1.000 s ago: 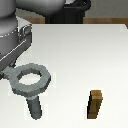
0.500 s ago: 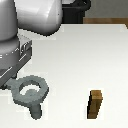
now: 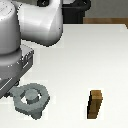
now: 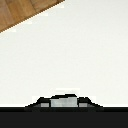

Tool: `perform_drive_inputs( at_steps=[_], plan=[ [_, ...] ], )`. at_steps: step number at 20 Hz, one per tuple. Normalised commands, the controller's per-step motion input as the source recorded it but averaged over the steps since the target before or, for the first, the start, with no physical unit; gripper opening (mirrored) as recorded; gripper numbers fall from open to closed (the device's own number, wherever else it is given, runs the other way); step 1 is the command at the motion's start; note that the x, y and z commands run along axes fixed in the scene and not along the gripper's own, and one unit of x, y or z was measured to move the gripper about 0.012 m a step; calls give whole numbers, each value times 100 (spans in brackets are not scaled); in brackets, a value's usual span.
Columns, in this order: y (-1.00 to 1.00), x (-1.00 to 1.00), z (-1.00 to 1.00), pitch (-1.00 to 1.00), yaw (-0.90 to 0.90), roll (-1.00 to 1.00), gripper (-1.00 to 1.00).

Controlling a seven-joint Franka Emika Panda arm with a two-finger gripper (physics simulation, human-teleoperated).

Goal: Put the loop with the handle onto the peg.

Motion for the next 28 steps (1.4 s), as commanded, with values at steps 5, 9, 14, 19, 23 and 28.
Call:
perform_drive_inputs(
  at_steps=[5,9,14,19,23,28],
  plan=[
    [0,0,-20,0,0,0,-100],
    [0,0,0,0,0,0,-100],
    [0,0,0,0,0,0,100],
    [0,0,0,0,0,0,100],
    [0,0,0,0,0,0,100],
    [0,0,0,0,0,0,100]
  ],
)
